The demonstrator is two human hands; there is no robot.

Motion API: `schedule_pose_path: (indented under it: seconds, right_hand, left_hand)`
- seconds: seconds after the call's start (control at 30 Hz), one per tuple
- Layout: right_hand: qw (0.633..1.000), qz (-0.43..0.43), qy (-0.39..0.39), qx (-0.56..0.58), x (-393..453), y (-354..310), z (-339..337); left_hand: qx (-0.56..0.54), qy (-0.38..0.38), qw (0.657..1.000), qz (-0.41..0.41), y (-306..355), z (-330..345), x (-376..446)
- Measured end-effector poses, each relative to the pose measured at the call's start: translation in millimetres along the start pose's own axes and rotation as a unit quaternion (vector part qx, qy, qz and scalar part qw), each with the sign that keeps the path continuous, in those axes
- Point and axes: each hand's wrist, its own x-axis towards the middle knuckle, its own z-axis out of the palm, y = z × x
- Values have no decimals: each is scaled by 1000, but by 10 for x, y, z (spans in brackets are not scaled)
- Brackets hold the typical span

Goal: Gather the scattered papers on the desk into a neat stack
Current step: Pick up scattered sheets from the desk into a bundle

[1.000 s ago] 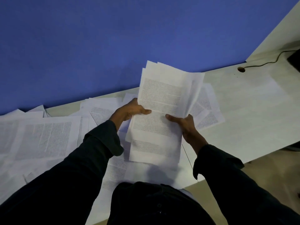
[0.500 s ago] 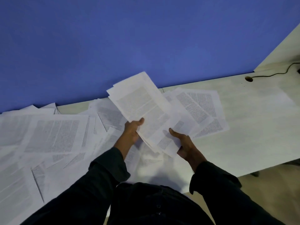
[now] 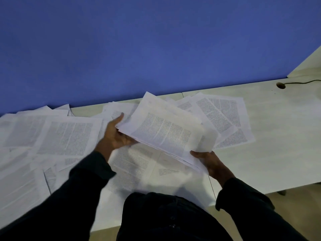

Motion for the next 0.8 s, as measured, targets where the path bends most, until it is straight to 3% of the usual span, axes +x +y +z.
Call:
schedule_pose_path:
  seconds: [0.13,0.23,0.3,0.4,0.47,0.57,0.63,0.73,0.8]
  right_hand:
    - [997,25,-75,21,65,-98,-85]
    - [992,46,-117,13,102,-128,137]
    - [992,23,-123,19,75,-118,309]
    - [998,-25,-58,18,38,-103,356]
    - [999,-27,-7,45,114,-66,277]
    - [989,-18,50,137,182,-16,366]
    - [987,-17,35,156,172,4,552]
    - [989,-21,-52,135,149,17,704]
    - [989,-21,-72,130,152,-78,542]
  left_hand:
    - [146,-25,989,-6,440,-4,-107]
    - [316,-51,946,-44,335,259,-152]
    - [370,-55,927,-37,209,326,-81]
    - [311,-55,948,-27,126,239,-5]
    - [140,-43,989,-21,67,162,-13]
    - [-11,-46,999,13,-178,390,-101]
    - [34,-20,998,55,-472,657,-70]
    - [103,74,985,120,-654,836,37]
    - [133,69,978,146,-544,736,77]
